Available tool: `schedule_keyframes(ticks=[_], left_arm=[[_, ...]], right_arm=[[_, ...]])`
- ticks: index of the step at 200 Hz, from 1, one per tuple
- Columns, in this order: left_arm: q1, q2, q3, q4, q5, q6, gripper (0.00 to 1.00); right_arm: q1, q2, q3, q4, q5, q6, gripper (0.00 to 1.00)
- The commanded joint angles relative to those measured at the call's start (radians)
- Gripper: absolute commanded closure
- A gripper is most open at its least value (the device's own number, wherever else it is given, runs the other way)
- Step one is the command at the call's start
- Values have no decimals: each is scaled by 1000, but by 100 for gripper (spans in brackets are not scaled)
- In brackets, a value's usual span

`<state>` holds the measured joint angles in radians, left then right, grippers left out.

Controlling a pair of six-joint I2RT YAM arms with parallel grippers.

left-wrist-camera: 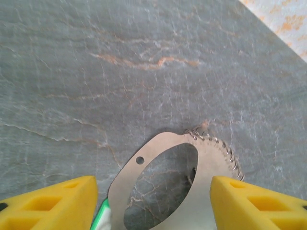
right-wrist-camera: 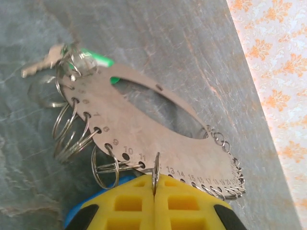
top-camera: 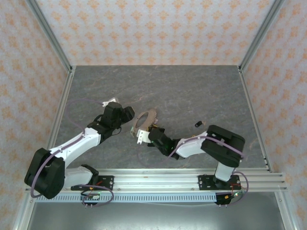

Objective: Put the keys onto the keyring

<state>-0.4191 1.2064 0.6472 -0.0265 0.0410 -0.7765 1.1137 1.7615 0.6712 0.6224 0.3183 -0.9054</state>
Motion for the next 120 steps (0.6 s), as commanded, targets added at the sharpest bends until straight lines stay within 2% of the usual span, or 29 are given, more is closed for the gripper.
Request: schedule_keyframes(ticks=[1, 14, 21, 38, 51, 57, 120], left_arm=[[-7, -40, -16, -48, -111, 23, 36], [-5, -52, -16, -58, -120, 34, 36], [-5, -57, -15, -59, -119, 42, 37], [-5, -69, -18, -52, -106, 62, 37], [-5, -73, -21, -35, -88, 83, 38], [-6, -74, -20, -29, -78, 94, 39], [-6, -104, -1, 85, 72, 235, 41]], right_arm=[[35, 31, 24, 84, 139, -28, 100], [29, 27, 9, 77, 69, 55, 100], [16, 5, -5, 46, -9, 104, 100], [-74, -93, -35, -61, -334, 295, 100], [-173, -144, -66, -55, -573, 451, 100], [-204, -156, -80, -46, -644, 488, 100], [-379, -222, -217, 265, -818, 678, 100]])
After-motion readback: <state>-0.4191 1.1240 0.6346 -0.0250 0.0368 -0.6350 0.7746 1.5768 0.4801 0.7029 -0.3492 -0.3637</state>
